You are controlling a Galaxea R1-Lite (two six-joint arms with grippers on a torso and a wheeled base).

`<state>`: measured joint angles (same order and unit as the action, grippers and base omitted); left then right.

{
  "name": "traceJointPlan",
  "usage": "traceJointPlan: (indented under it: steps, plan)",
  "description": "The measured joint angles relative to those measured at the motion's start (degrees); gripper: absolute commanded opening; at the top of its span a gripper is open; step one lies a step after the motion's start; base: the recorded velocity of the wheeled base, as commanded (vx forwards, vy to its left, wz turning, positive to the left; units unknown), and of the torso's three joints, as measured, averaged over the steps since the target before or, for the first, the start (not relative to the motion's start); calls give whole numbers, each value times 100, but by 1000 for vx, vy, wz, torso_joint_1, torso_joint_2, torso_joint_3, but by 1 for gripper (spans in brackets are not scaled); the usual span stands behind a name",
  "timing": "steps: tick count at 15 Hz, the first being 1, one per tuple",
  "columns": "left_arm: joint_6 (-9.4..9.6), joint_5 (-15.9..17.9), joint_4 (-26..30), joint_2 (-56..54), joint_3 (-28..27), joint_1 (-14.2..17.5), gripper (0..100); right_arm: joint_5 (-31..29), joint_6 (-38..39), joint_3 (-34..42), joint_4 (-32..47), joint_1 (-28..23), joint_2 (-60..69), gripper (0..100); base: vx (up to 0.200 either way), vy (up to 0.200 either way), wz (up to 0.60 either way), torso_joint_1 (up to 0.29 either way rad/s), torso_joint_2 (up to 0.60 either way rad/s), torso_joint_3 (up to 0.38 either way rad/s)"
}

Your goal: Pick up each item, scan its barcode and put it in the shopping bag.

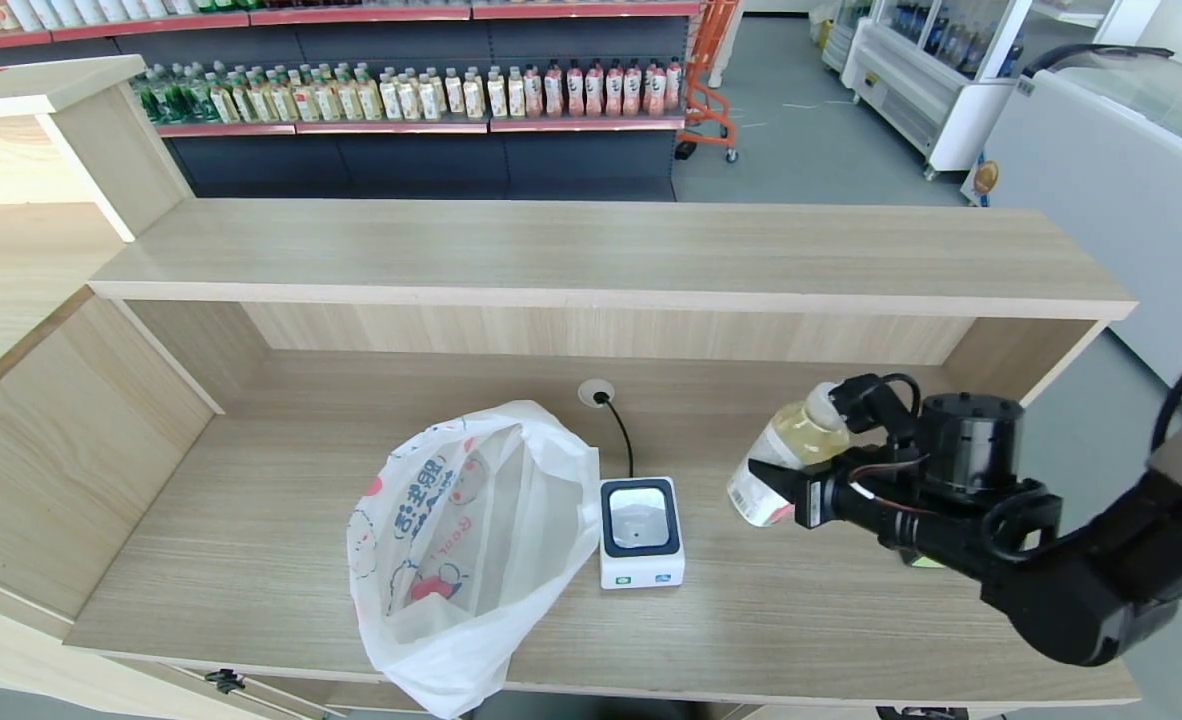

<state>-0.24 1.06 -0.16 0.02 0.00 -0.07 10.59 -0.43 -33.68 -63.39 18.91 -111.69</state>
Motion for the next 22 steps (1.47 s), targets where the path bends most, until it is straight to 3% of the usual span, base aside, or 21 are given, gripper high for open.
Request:
traceJointPlan:
  steps: [8, 15, 22]
  plan:
    - [0, 0, 0, 0, 0, -2, 100, 3117, 439, 1163, 2053, -329, 3350, 0, 0, 0, 0, 0, 0, 0]
    - [2, 0, 0, 0, 0, -2, 100, 4161, 597, 1357, 2235, -286, 3763, 0, 0, 0, 0, 0, 0, 0]
    - [0, -2, 0, 0, 0, 2, 100, 4836, 614, 1365, 1763, -67, 3248, 0, 0, 0, 0, 0, 0, 0]
